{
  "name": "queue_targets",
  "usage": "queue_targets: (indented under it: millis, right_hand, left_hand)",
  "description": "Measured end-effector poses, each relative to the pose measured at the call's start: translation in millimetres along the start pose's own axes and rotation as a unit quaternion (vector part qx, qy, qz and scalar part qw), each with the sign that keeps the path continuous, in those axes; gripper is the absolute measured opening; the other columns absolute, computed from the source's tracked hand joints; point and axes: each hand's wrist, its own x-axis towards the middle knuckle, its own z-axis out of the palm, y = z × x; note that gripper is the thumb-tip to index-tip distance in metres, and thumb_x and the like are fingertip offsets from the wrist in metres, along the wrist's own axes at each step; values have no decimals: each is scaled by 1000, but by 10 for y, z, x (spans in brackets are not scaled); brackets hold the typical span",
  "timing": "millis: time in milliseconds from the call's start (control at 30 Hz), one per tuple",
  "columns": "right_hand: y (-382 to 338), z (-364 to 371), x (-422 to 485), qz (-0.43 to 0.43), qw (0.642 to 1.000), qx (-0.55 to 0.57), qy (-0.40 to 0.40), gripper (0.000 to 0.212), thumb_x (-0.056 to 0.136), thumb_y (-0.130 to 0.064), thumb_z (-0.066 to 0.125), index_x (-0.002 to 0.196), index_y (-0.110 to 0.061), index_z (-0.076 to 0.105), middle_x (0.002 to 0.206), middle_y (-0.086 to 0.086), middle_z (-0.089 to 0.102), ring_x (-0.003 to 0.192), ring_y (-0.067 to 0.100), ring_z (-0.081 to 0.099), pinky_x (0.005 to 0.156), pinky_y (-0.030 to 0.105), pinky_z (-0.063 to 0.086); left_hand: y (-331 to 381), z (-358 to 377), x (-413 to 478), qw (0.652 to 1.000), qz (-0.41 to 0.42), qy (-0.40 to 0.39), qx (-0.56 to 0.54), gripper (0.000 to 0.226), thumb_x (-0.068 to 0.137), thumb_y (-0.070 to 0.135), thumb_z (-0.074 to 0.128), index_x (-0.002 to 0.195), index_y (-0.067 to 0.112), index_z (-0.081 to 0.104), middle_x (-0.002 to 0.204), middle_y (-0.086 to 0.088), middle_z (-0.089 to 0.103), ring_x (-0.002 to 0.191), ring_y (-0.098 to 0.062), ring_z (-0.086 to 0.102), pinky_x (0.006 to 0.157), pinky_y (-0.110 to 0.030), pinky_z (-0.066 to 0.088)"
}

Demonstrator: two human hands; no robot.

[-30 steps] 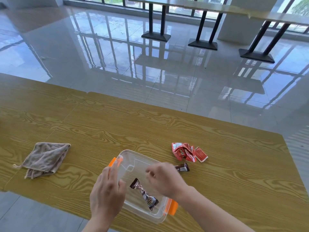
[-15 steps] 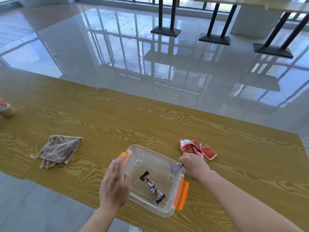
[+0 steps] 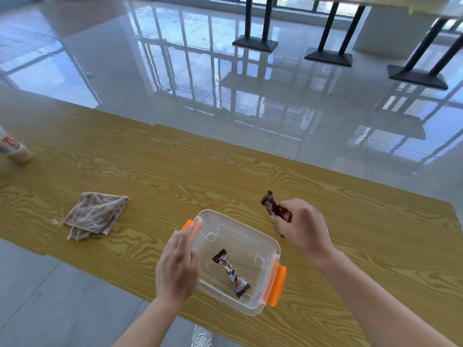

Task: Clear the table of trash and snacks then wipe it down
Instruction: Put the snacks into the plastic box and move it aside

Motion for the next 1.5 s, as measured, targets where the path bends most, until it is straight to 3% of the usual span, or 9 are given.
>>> queue_targets:
  millis: [167,333,467,667,800,933,1100,1400,1500]
  right_hand:
    - [-644,28,-82,-91,991,84,-41,15,86,-29,74,97,-19,74,84,-7,68,65,7,59,56,18,48]
    - [-828,671,-204,-83,944,-146,-283,15,92,-13,56,80,-9,65,86,11,67,79,33,65,60,36,48]
    - [-774,884,-208,-71,909,-201,-357,33,80,11,52,59,-13,45,69,8,52,74,32,58,61,37,42]
    - [-717,890,-208,-19,940,-119,-320,11,89,-5,63,79,-7,60,88,12,67,81,29,61,68,38,51]
    - [-546,541,-115,32,988,31,-148,16,89,-9,63,101,-7,74,91,8,76,74,16,70,64,20,58]
    - [-76,139,236,81,996,1,32,14,85,-17,73,97,-14,77,85,-1,77,70,8,63,57,3,32]
    - [512,256,498,147,971,-117,-144,37,88,-20,61,126,-15,63,117,6,68,109,26,61,87,36,51]
    - [914,643,415,125,945,-209,-219,70,85,-40,72,144,-26,38,136,3,53,124,26,43,92,38,49]
    - [964,705,381,132,947,-211,-203,61,80,-43,75,131,-22,47,125,7,52,116,26,43,92,37,47]
  left_hand:
    - [-7,-4,0,1000,-8,-2,1,75,87,9,51,147,51,34,141,28,47,127,-1,48,78,-20,42]
    - [-21,10,-9,1000,0,0,3,74,88,11,48,148,50,31,143,24,48,132,-10,49,84,-33,53]
    - [-45,5,-14,1000,1,-3,-1,76,88,8,49,148,52,31,144,25,47,133,-11,48,87,-35,53]
    - [-58,27,-20,1000,-8,-8,8,78,88,8,50,148,53,30,150,25,43,142,-17,41,95,-44,52]
    - [-61,21,-16,1000,-13,-13,12,78,87,9,50,148,52,30,148,24,45,139,-17,45,90,-46,54]
    - [-58,22,-12,1000,-10,-17,16,78,87,10,52,149,52,29,147,23,46,139,-16,45,84,-45,56]
    - [-33,13,-22,1000,-13,-14,19,80,87,9,53,149,52,29,149,24,44,141,-16,41,86,-41,55]
    - [-13,21,-16,1000,-18,-13,20,80,87,9,53,149,53,28,149,27,43,143,-14,39,83,-36,52]
    - [-2,17,-18,1000,-18,-11,19,80,87,9,53,149,55,28,149,27,42,141,-14,42,86,-40,55]
